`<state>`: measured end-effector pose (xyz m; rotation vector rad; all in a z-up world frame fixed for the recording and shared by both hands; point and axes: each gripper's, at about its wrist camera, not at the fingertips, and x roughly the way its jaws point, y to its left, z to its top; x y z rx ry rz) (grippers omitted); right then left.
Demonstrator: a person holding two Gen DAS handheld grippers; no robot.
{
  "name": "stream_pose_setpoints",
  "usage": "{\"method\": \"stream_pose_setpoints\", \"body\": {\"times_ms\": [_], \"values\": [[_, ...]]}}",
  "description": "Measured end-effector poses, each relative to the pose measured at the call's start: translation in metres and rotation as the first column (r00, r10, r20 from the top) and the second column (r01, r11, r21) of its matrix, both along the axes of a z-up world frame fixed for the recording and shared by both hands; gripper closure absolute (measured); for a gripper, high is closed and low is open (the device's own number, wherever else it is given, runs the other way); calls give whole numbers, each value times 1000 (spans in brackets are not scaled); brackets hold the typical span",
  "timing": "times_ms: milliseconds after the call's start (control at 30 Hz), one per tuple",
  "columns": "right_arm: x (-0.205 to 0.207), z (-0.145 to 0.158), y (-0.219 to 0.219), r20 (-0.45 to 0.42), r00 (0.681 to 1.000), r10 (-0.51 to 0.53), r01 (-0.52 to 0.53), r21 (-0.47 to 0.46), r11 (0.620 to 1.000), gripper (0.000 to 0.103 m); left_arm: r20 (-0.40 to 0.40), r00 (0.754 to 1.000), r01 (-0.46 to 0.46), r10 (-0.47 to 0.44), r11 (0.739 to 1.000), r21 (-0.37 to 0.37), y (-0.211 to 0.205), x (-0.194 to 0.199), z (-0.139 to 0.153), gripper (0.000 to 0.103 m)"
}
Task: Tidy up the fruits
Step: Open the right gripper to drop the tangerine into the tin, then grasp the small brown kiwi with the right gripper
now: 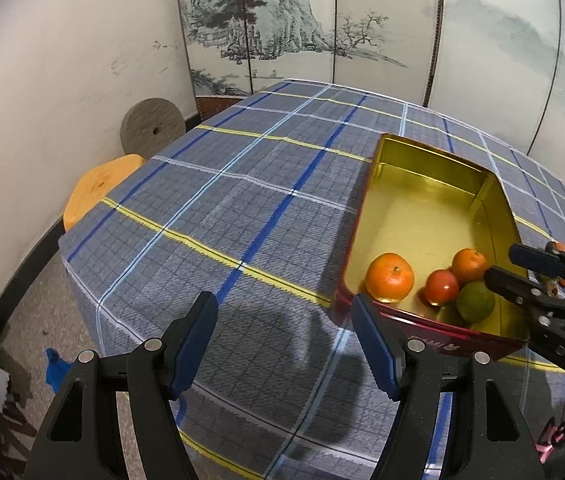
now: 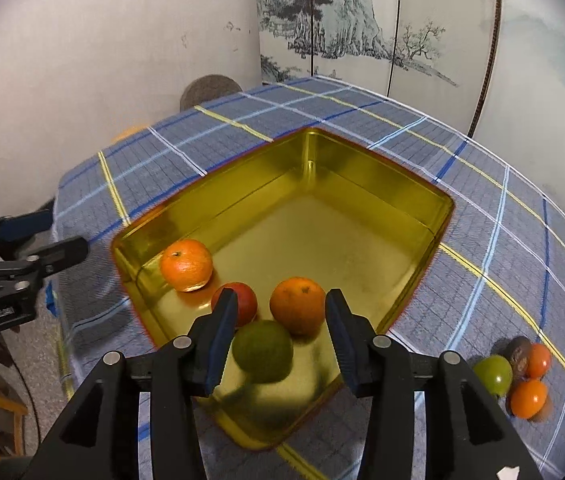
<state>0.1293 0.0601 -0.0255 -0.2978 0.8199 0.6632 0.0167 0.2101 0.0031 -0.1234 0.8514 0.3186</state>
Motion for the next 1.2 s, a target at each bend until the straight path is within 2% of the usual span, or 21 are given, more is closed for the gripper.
{"method": "stream_pose_setpoints", "body": {"times_ms": [133, 333, 533, 767, 900, 1200], "values": [[-12, 7, -21, 14, 1000, -25, 25, 29, 999, 59, 6, 1000, 25, -25, 1000, 5, -11, 0, 3, 33], [-19, 8, -77, 33, 991, -129, 128, 27, 991, 59, 9, 997, 77, -77, 997, 10, -32, 3, 6, 33], [-13, -4, -159, 23, 954, -299, 299, 2, 954, 59, 11, 991, 134, -134, 991, 13, -56, 6, 8, 33], [1, -24, -225, -6, 903, -430, 429, -14, 903, 59, 2, 977, 211, -211, 977, 17, -90, 14, 10, 33], [12, -33, -236, -21, 893, -450, 449, -13, 893, 59, -5, 967, 255, -255, 967, 18, -111, 18, 10, 33], [34, -43, -228, -5, 901, -434, 433, -34, 901, 65, -24, 942, 335, -334, 942, 20, -149, 28, 10, 33]]}}
